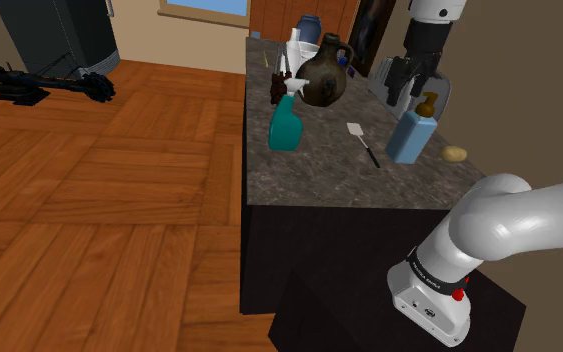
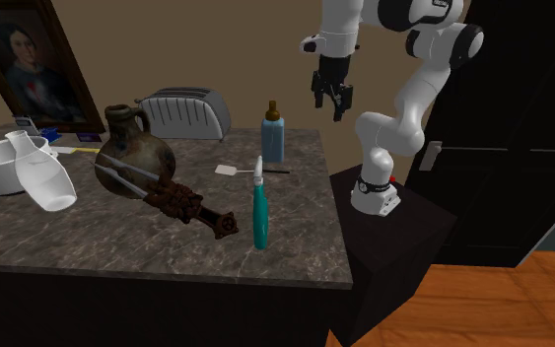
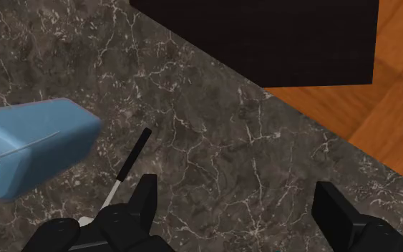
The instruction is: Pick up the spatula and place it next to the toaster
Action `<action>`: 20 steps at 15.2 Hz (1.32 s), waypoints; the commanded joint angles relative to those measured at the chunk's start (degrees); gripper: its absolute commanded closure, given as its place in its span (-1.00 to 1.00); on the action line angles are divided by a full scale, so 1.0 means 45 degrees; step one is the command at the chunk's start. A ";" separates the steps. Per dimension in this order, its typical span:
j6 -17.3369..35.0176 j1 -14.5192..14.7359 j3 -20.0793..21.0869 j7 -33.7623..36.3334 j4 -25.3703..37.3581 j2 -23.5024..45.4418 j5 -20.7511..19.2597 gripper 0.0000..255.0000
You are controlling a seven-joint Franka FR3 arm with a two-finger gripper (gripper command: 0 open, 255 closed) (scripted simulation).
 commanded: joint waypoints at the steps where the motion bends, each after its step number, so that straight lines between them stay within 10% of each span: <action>1: 0.0000 0.0000 0.0000 0.0000 0.0000 0.0000 0.0000 -1.00; 20: 0.6828 -0.1984 -0.3278 0.0334 -0.0664 0.5832 -0.0225 -1.00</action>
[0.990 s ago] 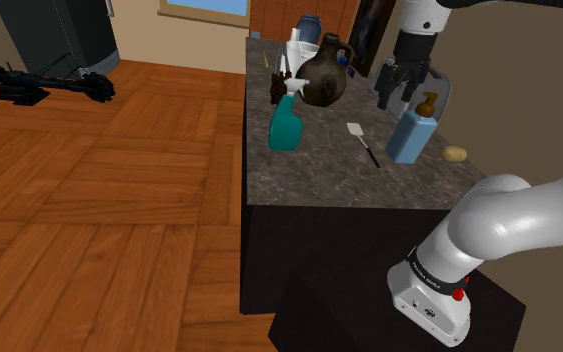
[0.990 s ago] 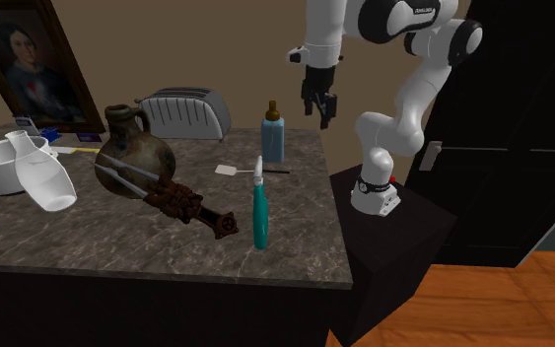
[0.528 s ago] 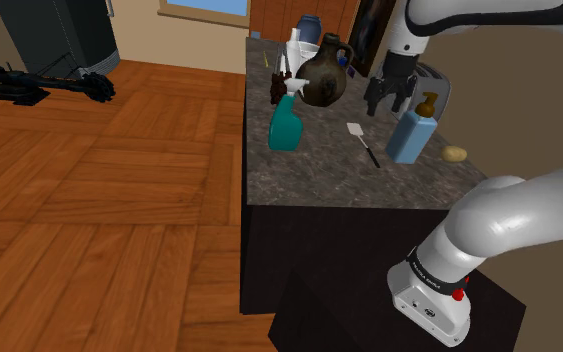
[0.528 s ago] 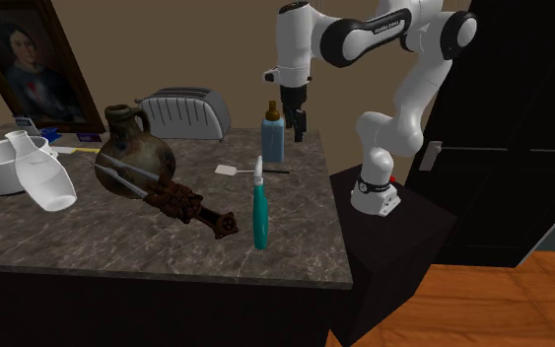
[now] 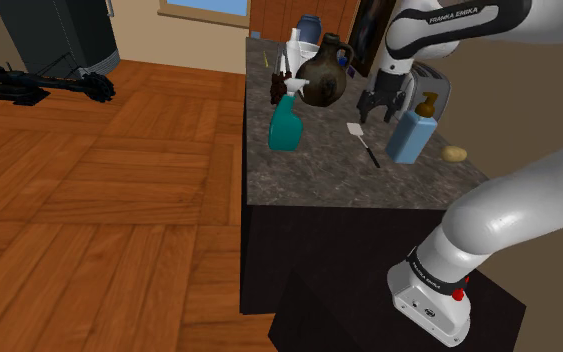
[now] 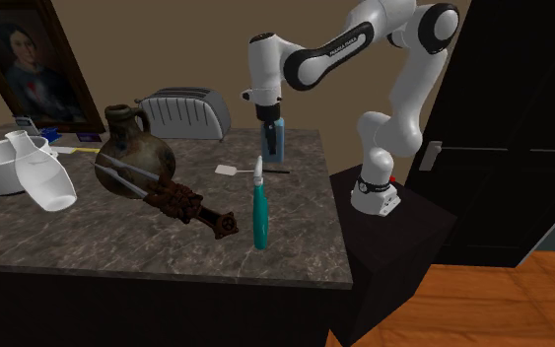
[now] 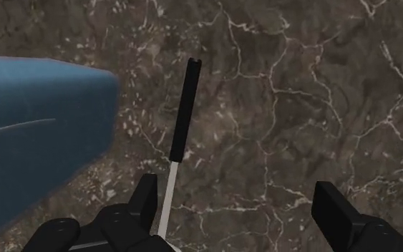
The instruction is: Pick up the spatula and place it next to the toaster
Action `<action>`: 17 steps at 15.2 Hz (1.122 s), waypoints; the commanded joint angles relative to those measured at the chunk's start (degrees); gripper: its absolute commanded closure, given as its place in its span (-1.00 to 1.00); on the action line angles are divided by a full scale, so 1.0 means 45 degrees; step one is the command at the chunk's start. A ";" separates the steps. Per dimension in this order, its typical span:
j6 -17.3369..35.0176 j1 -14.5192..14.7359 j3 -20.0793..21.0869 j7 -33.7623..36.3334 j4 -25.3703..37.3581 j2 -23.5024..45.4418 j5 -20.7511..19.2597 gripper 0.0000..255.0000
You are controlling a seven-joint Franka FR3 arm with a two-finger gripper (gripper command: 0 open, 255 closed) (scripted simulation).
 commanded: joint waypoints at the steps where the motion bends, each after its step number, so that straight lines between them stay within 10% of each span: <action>1: 0.0721 -0.0137 -0.0342 -0.0030 0.0185 0.0876 0.0177 -1.00; 17: 0.3996 -0.0670 -0.1476 -0.0790 0.0557 0.4638 0.1653 -1.00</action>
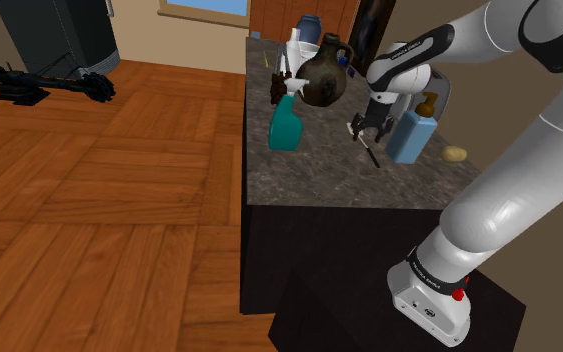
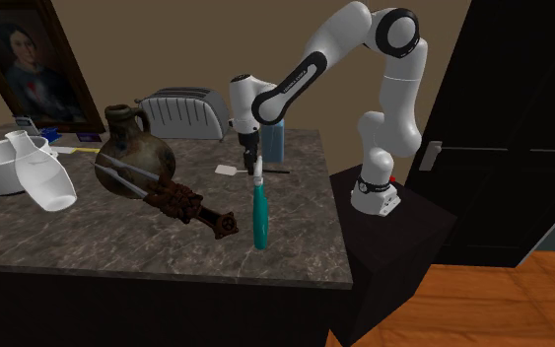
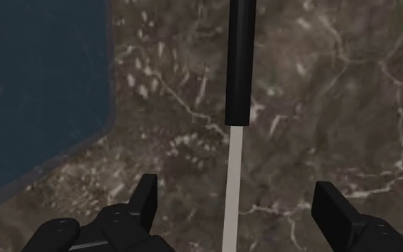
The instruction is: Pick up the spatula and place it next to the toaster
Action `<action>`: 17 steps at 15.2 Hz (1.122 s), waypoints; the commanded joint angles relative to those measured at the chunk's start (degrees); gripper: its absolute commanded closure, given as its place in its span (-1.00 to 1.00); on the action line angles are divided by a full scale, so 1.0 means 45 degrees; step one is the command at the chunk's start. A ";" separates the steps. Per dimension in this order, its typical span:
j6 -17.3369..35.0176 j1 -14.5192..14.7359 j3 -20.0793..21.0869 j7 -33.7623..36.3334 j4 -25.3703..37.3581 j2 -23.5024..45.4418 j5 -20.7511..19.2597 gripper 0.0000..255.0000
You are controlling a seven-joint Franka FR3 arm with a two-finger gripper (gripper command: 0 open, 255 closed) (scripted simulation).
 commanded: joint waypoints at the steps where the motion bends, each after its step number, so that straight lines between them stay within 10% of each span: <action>1: 0.0106 0.0005 0.0005 0.0001 -0.0072 0.0021 0.0012 -1.00; 7: 0.0104 0.0005 0.0005 0.0000 -0.0070 0.0023 0.0012 -1.00; 8: 0.0104 0.0005 0.0005 0.0000 -0.0070 0.0023 0.0012 1.00; 17: 0.0103 0.0005 0.0005 0.0000 -0.0070 0.0022 0.0012 1.00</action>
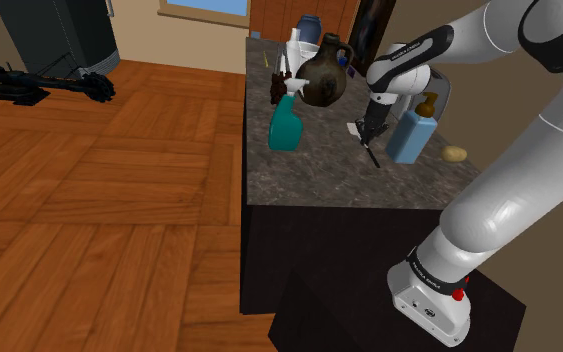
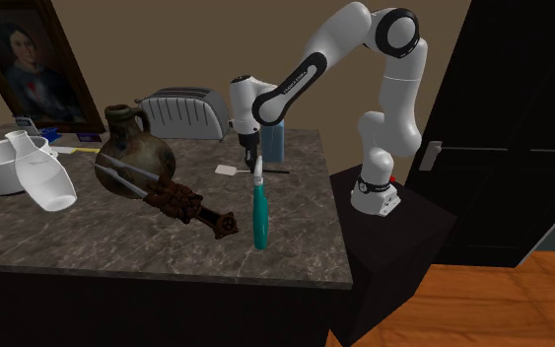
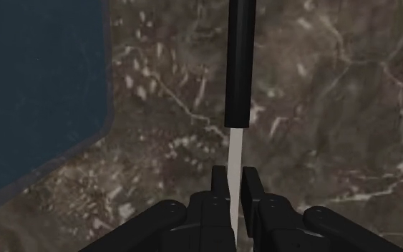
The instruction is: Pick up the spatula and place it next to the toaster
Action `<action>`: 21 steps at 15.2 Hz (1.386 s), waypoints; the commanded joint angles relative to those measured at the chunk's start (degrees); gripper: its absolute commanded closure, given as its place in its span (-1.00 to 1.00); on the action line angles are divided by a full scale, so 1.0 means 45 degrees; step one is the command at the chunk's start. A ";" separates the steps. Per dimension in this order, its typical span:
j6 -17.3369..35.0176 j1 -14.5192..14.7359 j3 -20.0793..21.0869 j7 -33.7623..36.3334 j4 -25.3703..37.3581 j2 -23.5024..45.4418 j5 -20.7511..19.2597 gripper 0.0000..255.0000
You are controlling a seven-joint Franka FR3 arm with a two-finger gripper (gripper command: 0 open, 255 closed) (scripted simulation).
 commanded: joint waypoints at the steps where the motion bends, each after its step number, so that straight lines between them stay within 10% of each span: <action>1: -0.0169 0.0001 0.0002 0.0038 0.0062 -0.0114 -0.0051 1.00; 21: -0.3626 0.0022 0.0157 0.0507 0.1952 -0.1771 -0.0627 1.00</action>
